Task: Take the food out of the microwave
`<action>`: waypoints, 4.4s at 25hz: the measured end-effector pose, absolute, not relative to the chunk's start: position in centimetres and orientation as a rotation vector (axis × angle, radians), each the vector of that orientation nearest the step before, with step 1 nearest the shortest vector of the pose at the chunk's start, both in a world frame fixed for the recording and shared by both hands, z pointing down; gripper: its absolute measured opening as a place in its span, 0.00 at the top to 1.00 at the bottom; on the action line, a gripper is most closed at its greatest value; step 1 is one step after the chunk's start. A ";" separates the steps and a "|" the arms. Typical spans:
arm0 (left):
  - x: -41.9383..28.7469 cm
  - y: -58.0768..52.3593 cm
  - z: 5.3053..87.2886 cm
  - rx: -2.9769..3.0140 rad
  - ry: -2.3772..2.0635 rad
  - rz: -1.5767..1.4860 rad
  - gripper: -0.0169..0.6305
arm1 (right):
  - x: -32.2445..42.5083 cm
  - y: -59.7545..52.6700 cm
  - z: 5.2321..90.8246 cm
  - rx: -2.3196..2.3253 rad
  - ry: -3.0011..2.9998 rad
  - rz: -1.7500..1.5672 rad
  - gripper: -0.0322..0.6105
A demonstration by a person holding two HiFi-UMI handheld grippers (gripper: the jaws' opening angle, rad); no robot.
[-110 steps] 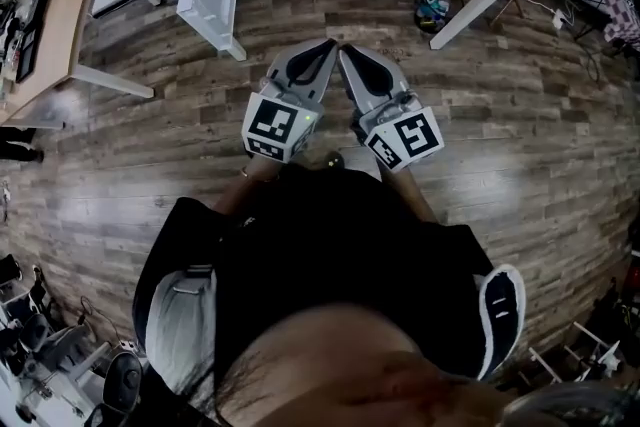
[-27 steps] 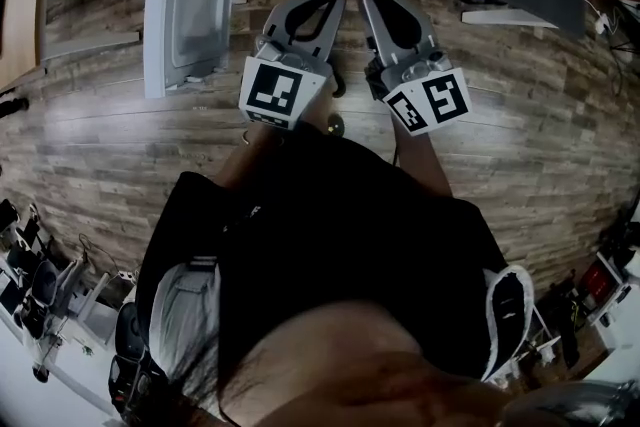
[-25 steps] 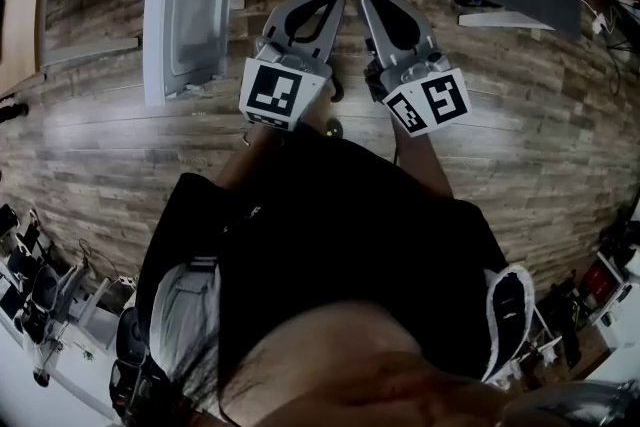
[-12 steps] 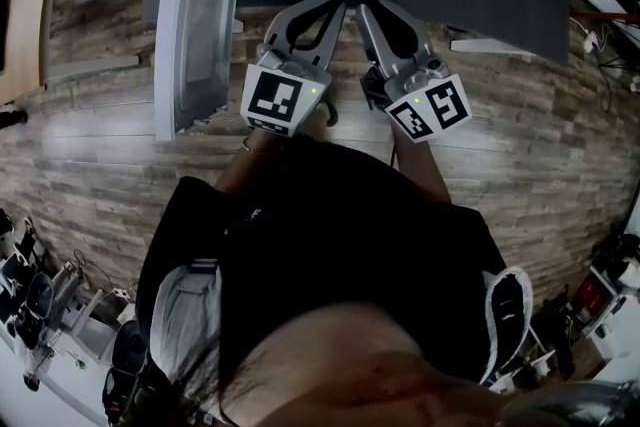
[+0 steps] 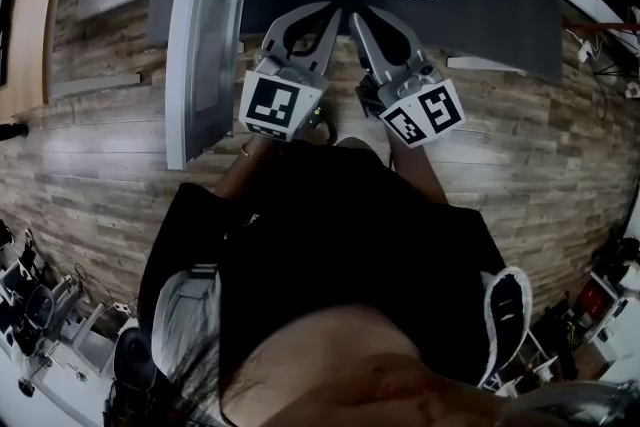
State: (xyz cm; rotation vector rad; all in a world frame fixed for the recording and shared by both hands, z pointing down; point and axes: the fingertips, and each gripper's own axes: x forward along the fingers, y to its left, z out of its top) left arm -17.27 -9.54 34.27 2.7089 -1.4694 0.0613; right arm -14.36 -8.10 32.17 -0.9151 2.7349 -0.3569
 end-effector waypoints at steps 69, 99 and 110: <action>-16.2 -17.7 41.3 2.643 -1.428 0.165 0.96 | -14.2 -17.0 39.1 -0.990 2.566 -0.798 0.89; -17.0 -21.6 45.5 2.566 -1.453 0.250 0.96 | -12.5 -22.3 45.5 -1.267 2.288 -1.124 0.76; -18.2 -22.1 46.0 2.550 -1.483 0.308 0.96 | -12.3 -23.9 48.2 -1.331 2.164 -1.251 0.75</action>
